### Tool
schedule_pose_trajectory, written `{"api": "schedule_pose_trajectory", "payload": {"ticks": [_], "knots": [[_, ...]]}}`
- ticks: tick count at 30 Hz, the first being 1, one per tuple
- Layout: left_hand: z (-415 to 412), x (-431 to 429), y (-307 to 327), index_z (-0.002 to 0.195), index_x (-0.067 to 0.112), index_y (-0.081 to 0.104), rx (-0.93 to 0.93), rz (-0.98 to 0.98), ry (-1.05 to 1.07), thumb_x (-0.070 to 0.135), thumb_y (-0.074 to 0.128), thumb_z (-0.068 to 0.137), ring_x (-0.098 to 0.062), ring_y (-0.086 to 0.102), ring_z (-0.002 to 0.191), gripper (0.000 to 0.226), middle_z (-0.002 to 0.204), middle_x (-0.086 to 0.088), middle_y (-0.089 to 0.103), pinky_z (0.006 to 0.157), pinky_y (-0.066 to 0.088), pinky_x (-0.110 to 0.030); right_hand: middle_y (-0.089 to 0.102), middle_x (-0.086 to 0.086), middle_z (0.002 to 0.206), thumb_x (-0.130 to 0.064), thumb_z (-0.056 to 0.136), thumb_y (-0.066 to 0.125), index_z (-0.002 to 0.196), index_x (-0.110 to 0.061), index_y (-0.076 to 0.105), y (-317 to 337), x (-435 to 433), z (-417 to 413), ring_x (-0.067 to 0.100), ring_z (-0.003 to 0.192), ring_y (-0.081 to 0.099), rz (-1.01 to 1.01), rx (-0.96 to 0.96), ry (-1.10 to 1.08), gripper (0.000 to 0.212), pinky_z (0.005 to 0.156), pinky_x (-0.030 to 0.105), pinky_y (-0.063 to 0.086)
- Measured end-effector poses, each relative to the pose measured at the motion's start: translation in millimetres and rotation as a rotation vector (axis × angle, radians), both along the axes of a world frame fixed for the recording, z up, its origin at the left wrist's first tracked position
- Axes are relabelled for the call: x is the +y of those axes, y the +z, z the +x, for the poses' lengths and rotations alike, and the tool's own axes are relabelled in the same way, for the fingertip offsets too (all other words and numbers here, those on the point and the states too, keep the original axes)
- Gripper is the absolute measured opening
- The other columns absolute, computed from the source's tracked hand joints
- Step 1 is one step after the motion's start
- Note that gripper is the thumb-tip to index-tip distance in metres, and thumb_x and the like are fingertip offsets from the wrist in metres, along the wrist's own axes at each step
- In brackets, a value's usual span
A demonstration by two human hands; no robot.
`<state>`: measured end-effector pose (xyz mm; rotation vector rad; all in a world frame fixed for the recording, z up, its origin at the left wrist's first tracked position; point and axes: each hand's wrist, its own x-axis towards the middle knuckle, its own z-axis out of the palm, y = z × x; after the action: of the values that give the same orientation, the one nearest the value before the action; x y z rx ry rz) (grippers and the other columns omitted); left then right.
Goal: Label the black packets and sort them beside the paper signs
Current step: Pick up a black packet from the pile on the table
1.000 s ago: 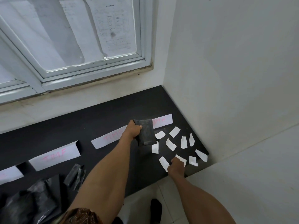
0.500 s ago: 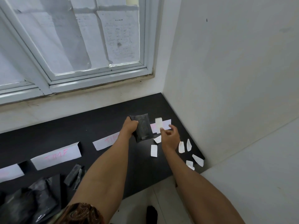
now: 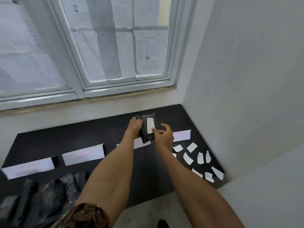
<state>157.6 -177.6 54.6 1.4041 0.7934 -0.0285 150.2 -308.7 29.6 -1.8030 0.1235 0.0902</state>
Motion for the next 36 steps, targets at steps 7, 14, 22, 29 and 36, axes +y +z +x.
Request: {"api": "schedule_pose_trajectory", "payload": {"ticks": [7,14,22,29,36], "knots": [[-14.8,19.1,7.3,0.105,0.013,0.048,-0.001,0.034,-0.037,0.009,0.037,0.095,-0.025,0.059,0.082,0.015,0.098,-0.012,0.060,0.060,0.050,-0.033,0.074,0.000,0.085,-0.026,0.081,0.076,0.125,-0.017,0.055,8.0,20.2,-16.2,0.009,0.078,0.064,-0.089,-0.026,0.030,0.049,0.074,0.023,0.042],[-24.6,35.0,10.0,0.107,0.011,0.048,-0.010,0.045,-0.052,0.009,0.039,0.096,-0.029,0.058,0.091,0.015,0.106,-0.015,0.060,0.071,0.052,-0.039,0.072,-0.006,0.081,-0.032,0.079,0.077,0.121,-0.018,0.055,7.5,34.7,-23.7,0.010,0.082,0.065,-0.198,-0.073,0.006,0.050,0.085,0.034,0.047],[-36.0,56.9,11.7,0.122,0.007,0.048,-0.014,-0.002,-0.034,0.011,0.038,0.098,-0.033,0.059,0.104,0.027,0.117,-0.018,0.060,0.096,0.049,-0.051,0.055,0.008,0.130,-0.054,0.060,0.085,0.137,-0.021,0.043,7.2,40.5,-25.5,0.023,0.113,0.056,-0.162,0.091,0.042,0.093,0.086,0.035,0.051],[-62.4,73.8,21.1,0.120,0.008,0.054,-0.103,-0.123,-0.173,0.010,0.074,0.081,-0.030,0.065,0.099,0.044,0.111,-0.013,0.066,0.072,0.058,-0.041,0.072,0.007,0.096,-0.021,0.068,0.087,0.112,-0.008,0.064,7.6,52.6,-33.0,0.011,0.078,0.071,0.262,0.133,0.173,0.051,0.063,0.024,0.059],[-73.7,96.9,16.4,0.122,0.014,0.052,-0.096,-0.097,-0.059,0.009,0.064,0.091,-0.022,0.063,0.087,0.034,0.105,-0.008,0.066,0.061,0.053,-0.036,0.068,0.012,0.105,0.005,0.071,0.080,0.117,-0.010,0.051,14.2,68.6,-40.7,0.021,0.089,0.069,0.274,0.217,0.390,0.057,0.066,0.027,0.059]]}}
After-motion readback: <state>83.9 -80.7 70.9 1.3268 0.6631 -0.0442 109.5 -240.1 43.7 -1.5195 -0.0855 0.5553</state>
